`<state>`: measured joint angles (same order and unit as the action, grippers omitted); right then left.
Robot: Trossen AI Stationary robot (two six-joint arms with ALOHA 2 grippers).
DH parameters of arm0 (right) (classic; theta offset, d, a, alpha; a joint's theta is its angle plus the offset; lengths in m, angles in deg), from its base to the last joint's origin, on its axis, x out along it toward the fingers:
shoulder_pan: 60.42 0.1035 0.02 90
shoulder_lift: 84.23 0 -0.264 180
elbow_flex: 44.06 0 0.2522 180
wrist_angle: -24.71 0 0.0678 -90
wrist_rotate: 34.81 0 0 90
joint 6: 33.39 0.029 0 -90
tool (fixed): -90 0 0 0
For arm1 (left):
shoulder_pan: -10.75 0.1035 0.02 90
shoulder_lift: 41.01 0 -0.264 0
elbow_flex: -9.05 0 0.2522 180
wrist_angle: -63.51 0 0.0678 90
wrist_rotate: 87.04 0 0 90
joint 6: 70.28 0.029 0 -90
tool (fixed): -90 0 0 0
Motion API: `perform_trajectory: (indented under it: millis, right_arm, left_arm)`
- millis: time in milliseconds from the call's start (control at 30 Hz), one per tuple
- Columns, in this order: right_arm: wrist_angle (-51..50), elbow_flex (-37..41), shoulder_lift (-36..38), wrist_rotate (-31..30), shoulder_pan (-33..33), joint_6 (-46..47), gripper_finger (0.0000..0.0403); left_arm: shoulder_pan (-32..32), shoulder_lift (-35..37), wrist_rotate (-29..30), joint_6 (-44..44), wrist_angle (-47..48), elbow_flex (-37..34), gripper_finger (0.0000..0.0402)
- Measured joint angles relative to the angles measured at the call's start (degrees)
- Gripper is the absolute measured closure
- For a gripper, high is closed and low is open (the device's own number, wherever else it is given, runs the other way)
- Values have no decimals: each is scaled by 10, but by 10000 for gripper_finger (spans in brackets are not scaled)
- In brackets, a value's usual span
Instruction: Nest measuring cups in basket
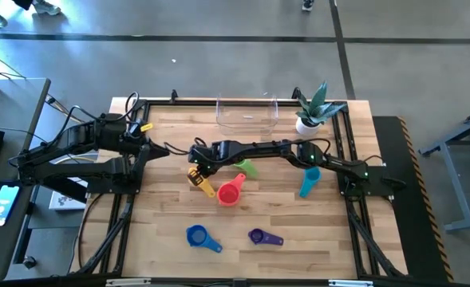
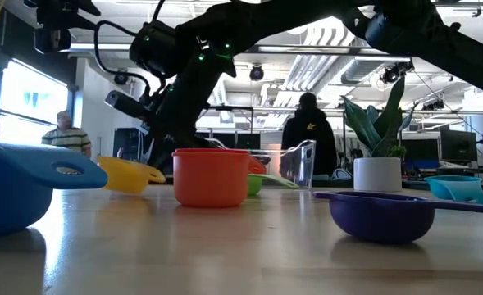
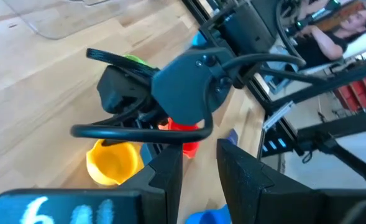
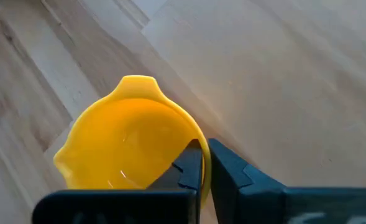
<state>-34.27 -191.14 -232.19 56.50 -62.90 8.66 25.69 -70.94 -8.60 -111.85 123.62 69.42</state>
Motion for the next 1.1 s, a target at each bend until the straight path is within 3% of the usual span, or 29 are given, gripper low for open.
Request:
perform_trajectory:
  millis: [333,767,1100]
  right_arm:
    - [-9,-17,5,-8,-3,31,400]
    - [-15,-16,23,-17,-10,59,402]
    - [-51,-17,91,-7,-31,-32,402]
  left_arm:
    - [0,10,-43,38,0,0,312]
    - [0,78,-61,42,-3,0,312]
    - [0,97,-61,58,0,0,312]
